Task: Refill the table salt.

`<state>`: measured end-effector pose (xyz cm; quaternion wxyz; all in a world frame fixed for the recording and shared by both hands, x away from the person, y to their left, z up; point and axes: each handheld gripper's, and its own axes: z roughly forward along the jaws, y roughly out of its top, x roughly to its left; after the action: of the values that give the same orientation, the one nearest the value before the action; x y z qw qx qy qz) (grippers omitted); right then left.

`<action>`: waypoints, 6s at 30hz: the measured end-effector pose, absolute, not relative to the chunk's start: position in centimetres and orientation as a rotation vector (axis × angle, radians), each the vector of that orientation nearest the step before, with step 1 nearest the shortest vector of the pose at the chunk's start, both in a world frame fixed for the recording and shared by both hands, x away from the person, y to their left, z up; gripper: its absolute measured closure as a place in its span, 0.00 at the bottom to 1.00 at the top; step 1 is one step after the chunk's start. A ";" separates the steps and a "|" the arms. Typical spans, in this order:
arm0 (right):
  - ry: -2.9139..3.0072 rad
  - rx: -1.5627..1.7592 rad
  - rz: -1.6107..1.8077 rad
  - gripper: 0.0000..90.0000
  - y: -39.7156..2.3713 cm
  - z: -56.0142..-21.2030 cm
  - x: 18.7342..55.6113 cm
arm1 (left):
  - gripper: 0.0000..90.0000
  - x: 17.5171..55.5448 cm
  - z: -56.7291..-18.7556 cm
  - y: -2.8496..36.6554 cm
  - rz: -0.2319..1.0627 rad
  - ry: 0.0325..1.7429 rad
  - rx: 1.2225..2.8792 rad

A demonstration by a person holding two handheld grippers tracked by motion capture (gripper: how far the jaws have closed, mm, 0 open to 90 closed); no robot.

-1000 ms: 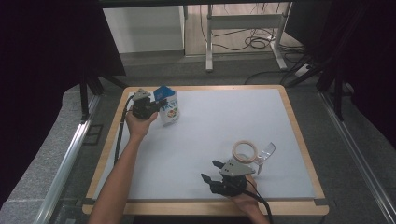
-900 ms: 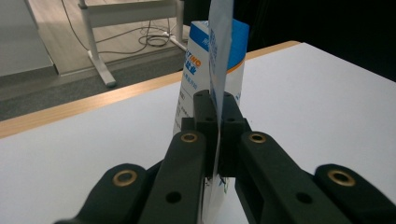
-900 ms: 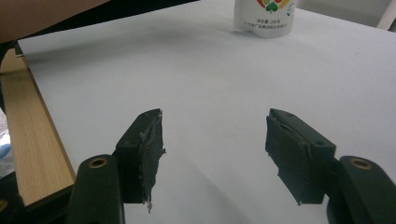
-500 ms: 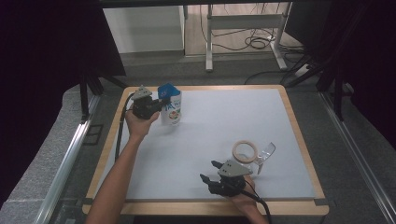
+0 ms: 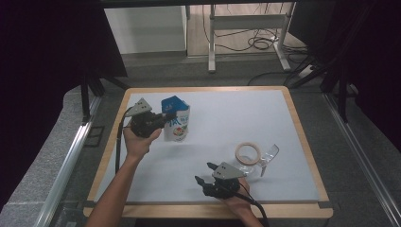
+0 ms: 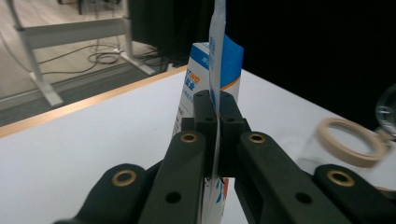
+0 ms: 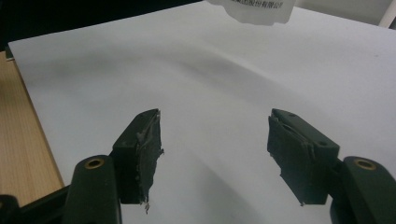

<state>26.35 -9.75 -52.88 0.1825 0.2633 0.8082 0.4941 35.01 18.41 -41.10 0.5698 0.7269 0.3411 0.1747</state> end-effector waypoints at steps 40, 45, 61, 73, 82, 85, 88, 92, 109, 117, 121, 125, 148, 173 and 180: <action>2.134 0.807 1.208 0.35 -5.4 -52.9 29.0 | 1.00 29.5 -40.5 14.9 0.251 0.675 1.730; 2.125 0.722 1.243 0.38 -5.3 -52.6 28.8 | 1.00 29.8 -40.2 14.4 0.242 0.676 1.742; 2.116 0.657 1.267 0.46 -5.8 -52.7 27.5 | 1.00 30.8 -39.5 13.3 0.207 0.676 1.780; 2.097 0.713 1.316 0.50 -7.2 -52.6 26.2 | 1.00 31.9 -39.2 11.9 0.135 0.665 1.812; 2.092 0.792 1.306 0.51 -8.2 -53.0 25.7 | 1.00 32.7 -39.4 10.0 0.099 0.645 1.858; 2.074 0.807 1.304 0.53 -8.6 -53.0 25.6 | 1.00 32.8 -39.2 9.3 0.095 0.636 1.872; 2.076 0.819 1.305 0.55 -8.9 -53.1 25.6 | 1.00 32.7 -39.1 8.7 0.100 0.628 1.886; 2.061 0.846 1.326 0.57 -9.2 -53.0 25.6 | 1.00 32.8 -39.0 8.3 0.094 0.622 1.887; 1.992 0.830 1.280 0.45 -8.8 -52.6 26.0 | 1.00 30.7 -37.4 7.6 0.157 0.555 1.901; 1.975 0.827 1.302 0.55 -8.7 -52.1 25.5 | 1.00 30.9 -37.3 7.7 0.175 0.567 1.909; 1.985 0.864 1.320 0.56 -8.9 -52.0 25.4 | 1.00 31.6 -37.5 7.8 0.166 0.591 1.908; 1.998 0.880 1.337 0.57 -9.0 -52.0 25.5 | 1.00 32.1 -37.7 7.8 0.150 0.597 1.912; 1.982 0.968 1.342 0.57 -9.4 -52.9 25.6 | 1.00 34.3 -38.5 6.1 0.071 0.573 1.977; 1.950 1.052 1.335 0.58 -9.4 -53.3 25.4 | 1.00 36.2 -38.2 3.6 -0.031 0.516 2.114; 1.957 1.070 1.324 0.58 -9.3 -53.5 25.0 | 1.00 36.4 -38.5 2.9 -0.037 0.511 2.141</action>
<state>25.05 -9.32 -53.50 0.2704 0.3971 0.7264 0.4915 36.39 2.91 -38.48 0.4529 0.8671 0.2068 -0.0149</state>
